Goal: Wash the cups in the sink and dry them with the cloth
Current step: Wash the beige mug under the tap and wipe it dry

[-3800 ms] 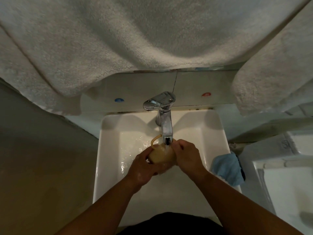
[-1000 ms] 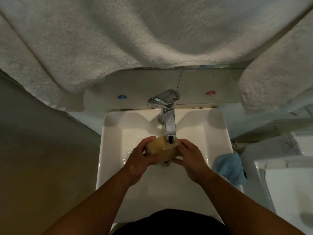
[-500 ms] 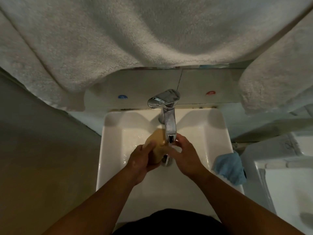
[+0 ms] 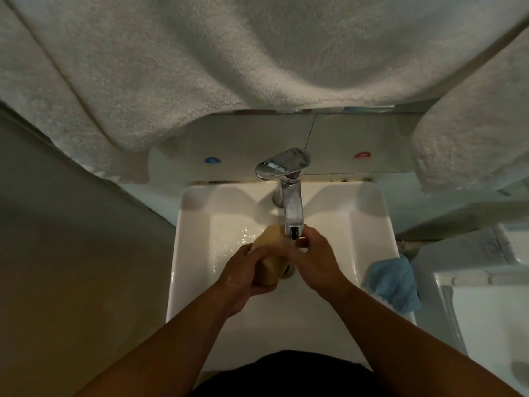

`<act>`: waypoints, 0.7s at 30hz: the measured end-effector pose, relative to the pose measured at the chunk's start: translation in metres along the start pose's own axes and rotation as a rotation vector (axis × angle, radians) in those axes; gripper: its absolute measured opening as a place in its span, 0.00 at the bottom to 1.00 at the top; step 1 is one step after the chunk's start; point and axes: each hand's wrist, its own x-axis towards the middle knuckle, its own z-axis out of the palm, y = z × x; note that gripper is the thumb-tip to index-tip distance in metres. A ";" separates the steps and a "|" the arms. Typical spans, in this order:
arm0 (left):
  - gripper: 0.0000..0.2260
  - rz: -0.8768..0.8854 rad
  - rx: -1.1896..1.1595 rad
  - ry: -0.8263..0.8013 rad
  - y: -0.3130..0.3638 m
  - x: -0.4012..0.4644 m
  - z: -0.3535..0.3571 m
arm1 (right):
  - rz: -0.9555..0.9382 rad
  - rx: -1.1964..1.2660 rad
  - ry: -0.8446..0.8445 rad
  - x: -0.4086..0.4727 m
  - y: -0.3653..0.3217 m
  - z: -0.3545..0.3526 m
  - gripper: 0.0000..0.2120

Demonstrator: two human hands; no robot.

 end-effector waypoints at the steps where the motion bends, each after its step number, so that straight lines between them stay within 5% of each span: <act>1: 0.16 -0.002 -0.003 -0.002 0.000 0.000 0.000 | -0.013 -0.002 -0.020 -0.003 -0.001 0.002 0.20; 8: 0.15 -0.009 -0.028 -0.038 -0.001 -0.003 -0.002 | 0.061 0.194 0.024 -0.002 -0.007 -0.006 0.07; 15: 0.19 0.057 0.135 0.015 -0.005 0.001 -0.006 | -0.061 -0.070 -0.074 -0.015 -0.010 0.002 0.23; 19: 0.27 0.079 0.219 -0.027 -0.008 0.002 -0.010 | -0.095 0.019 -0.100 -0.017 -0.014 0.000 0.08; 21: 0.33 0.103 0.175 -0.050 -0.012 0.005 -0.015 | -0.024 0.107 -0.058 -0.016 -0.015 0.000 0.09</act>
